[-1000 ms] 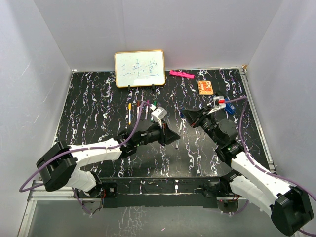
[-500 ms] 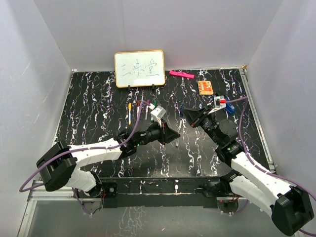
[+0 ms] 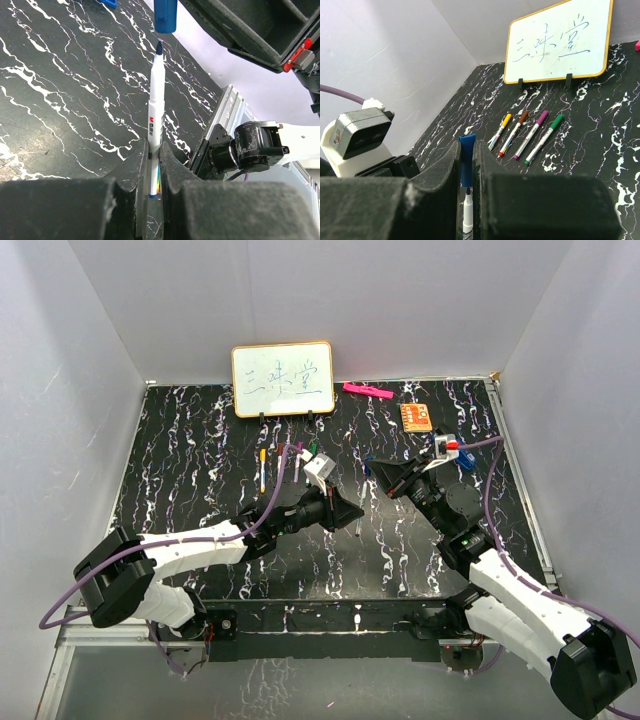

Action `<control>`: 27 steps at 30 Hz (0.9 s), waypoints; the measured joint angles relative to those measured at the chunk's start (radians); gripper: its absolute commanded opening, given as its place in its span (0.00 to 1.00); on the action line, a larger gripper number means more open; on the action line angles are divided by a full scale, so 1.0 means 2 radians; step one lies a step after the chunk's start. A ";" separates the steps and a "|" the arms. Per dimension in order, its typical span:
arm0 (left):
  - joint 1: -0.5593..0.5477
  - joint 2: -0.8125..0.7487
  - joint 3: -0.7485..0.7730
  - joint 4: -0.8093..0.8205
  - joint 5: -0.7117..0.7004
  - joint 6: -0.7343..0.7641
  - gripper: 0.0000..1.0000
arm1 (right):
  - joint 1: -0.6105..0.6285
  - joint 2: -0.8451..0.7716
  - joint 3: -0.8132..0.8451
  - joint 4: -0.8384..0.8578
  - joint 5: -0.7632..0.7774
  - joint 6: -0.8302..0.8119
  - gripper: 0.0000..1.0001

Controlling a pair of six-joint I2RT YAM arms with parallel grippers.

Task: Insert the pens into the pen caps

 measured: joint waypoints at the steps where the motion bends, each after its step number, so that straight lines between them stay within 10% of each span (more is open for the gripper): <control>1: 0.000 0.000 0.000 0.000 -0.001 0.000 0.00 | 0.000 0.000 0.000 0.000 -0.001 0.000 0.00; 27: 0.000 -0.003 -0.003 0.001 -0.005 0.000 0.00 | 0.010 0.002 -0.006 0.000 -0.001 0.000 0.00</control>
